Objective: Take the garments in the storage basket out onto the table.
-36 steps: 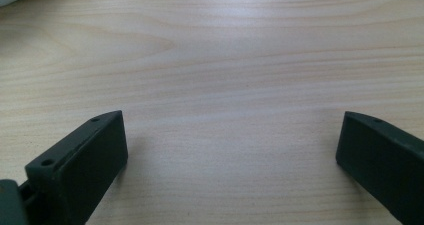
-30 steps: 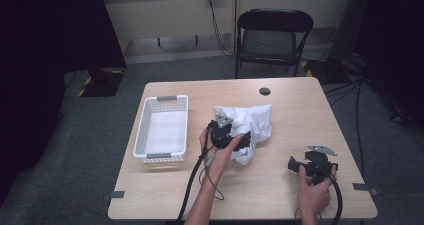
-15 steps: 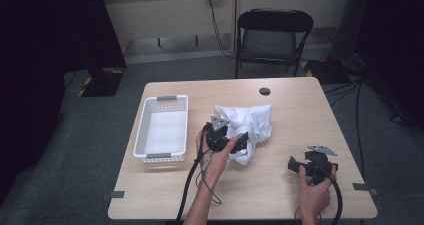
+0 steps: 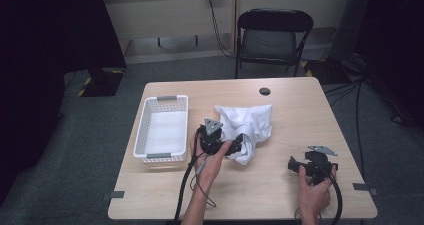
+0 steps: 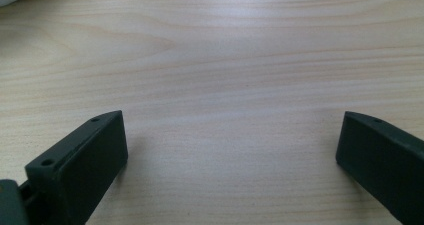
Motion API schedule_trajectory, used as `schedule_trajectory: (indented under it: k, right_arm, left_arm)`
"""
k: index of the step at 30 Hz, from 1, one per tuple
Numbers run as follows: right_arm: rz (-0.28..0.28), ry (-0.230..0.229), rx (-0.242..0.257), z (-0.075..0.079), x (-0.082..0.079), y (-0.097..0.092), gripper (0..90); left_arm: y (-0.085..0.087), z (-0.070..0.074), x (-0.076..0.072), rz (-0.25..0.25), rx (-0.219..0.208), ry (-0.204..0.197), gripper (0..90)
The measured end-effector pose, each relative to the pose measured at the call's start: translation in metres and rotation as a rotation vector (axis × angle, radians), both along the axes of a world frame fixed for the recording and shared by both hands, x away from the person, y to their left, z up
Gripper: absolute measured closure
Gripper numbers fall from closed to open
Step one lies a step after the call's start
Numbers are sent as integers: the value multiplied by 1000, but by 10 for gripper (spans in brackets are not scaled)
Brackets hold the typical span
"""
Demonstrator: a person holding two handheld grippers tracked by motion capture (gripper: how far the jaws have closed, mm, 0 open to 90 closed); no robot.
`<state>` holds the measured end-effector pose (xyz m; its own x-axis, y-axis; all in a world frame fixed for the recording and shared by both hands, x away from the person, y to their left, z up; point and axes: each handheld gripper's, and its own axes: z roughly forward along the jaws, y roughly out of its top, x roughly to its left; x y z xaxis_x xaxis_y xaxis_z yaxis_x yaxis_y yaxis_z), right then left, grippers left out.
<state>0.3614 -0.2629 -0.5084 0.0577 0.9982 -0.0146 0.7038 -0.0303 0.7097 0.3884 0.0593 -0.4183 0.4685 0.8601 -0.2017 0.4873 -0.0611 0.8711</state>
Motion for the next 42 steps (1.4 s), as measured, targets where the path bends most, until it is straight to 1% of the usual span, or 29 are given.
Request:
schedule_trajectory:
  k: [3, 11, 15, 18, 23, 27, 31, 33, 38, 42]
  right_arm:
    - [0, 0, 0, 0, 0, 0, 0]
    - [0, 0, 0, 0, 0, 0, 0]
    - [0, 0, 0, 0, 0, 0, 0]
    - [0, 0, 0, 0, 0, 0, 0]
    - [0, 0, 0, 0, 0, 0, 0]
    - [0, 0, 0, 0, 0, 0, 0]
    - [0, 0, 0, 0, 0, 0, 0]
    - [0, 0, 0, 0, 0, 0, 0]
    - [0, 0, 0, 0, 0, 0, 0]
    - [0, 0, 0, 0, 0, 0, 0]
  left_arm:
    - [4, 1, -1, 1, 9, 4, 65]
    - [14, 2, -6, 13, 7, -2, 65]
    - [17, 2, -7, 19, 28, 4, 72]
    - [18, 2, -9, 22, 25, 6, 71]
    - [25, 1, -15, 19, 46, 9, 67]
    - [31, 2, -19, 25, 37, 3, 61]
    - [34, 2, -20, 28, 32, 6, 59]
    - [36, 2, -20, 31, 21, 9, 57]
    - [39, 2, -23, 29, 27, 8, 55]
    - [43, 2, -27, 41, 22, 4, 53]
